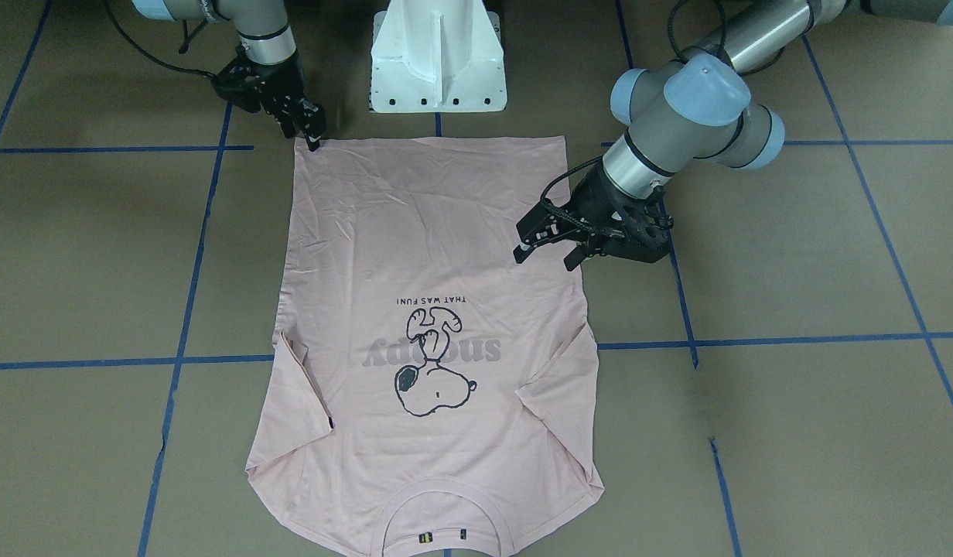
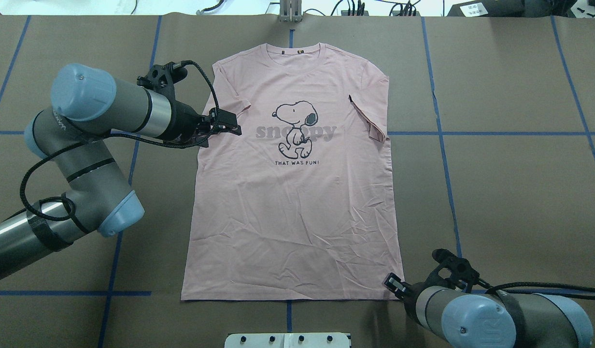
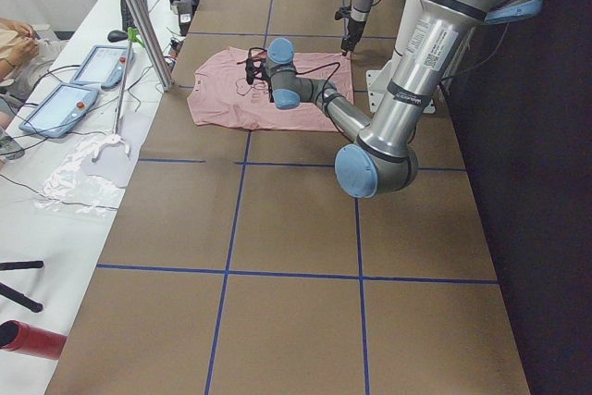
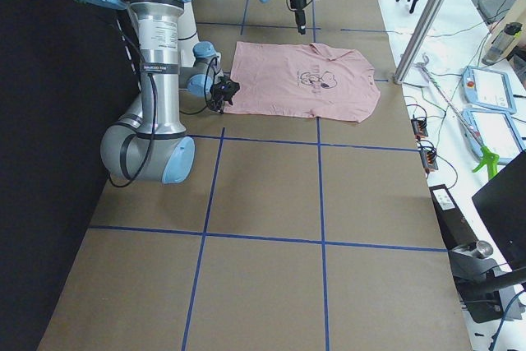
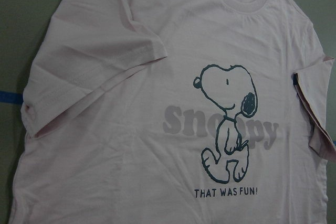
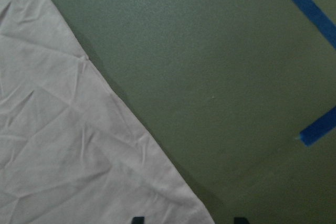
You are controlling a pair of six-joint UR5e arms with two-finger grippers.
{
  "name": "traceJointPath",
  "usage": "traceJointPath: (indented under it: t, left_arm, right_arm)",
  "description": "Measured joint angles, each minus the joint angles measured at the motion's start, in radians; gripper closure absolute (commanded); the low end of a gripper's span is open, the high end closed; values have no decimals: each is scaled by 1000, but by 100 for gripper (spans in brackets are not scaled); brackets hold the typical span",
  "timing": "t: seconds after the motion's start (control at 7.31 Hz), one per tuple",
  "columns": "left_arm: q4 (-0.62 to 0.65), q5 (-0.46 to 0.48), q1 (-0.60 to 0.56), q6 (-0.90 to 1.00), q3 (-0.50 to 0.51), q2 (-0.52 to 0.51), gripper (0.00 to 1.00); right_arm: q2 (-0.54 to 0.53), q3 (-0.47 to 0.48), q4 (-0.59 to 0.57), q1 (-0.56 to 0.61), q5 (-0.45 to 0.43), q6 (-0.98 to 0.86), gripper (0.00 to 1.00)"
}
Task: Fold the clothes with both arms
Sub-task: 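Move the right gripper to the hem corner while the left gripper follows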
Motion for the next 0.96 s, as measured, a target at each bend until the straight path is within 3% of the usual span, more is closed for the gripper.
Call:
traceJointPath:
  t: [0.14,0.68,0.96]
  left_arm:
    - [0,5,0,0,0,1,2]
    - [0,10,-1,-21,-16,14,3]
    - [30,63,40,-110,-152,135,4]
  right_arm:
    - [0,-1,0,0,0,1,100]
    - [2,10,1,1,1,22,100]
    - [0,39,0,7,5,22,100]
